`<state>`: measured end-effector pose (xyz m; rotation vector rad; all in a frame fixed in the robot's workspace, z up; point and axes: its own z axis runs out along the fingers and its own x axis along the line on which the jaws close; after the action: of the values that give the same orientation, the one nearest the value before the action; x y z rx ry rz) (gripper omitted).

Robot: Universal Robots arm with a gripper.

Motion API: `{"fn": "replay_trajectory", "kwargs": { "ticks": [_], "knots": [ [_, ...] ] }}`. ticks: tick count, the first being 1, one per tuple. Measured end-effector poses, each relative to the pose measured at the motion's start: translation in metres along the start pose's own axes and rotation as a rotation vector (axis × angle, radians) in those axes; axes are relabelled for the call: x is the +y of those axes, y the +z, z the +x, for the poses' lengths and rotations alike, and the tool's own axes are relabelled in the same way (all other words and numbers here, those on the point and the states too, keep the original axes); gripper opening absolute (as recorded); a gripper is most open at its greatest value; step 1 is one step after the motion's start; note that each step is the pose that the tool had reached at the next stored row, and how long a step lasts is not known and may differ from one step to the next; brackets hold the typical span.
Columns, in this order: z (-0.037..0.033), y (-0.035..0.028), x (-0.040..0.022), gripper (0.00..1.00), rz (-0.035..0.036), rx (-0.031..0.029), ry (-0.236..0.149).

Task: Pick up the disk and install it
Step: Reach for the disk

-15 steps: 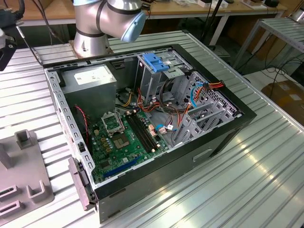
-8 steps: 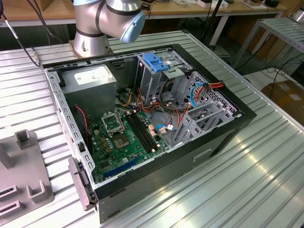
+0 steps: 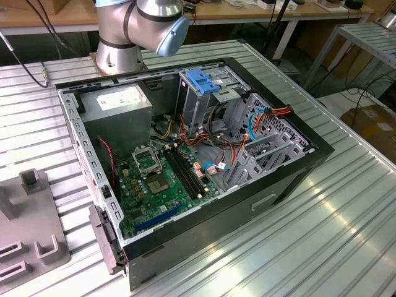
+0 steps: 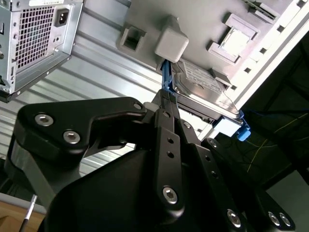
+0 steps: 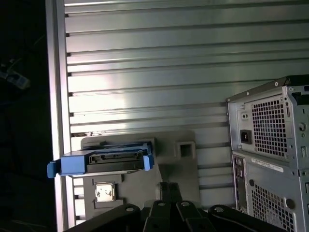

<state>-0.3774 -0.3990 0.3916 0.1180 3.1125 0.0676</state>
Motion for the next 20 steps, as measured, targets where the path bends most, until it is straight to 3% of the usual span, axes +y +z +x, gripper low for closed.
{"fn": "replay_trajectory", "kwargs": {
  "ticks": [7, 14, 20],
  "knots": [
    [0.0195, -0.0004, -0.0015, 0.1, 0.0, 0.0, 0.0],
    [0.0472, -0.001, -0.0029, 0.1, 0.0, 0.0, 0.0],
    [0.0623, -0.0007, 0.006, 0.1, 0.0002, 0.0001, 0.0]
  ]
}}
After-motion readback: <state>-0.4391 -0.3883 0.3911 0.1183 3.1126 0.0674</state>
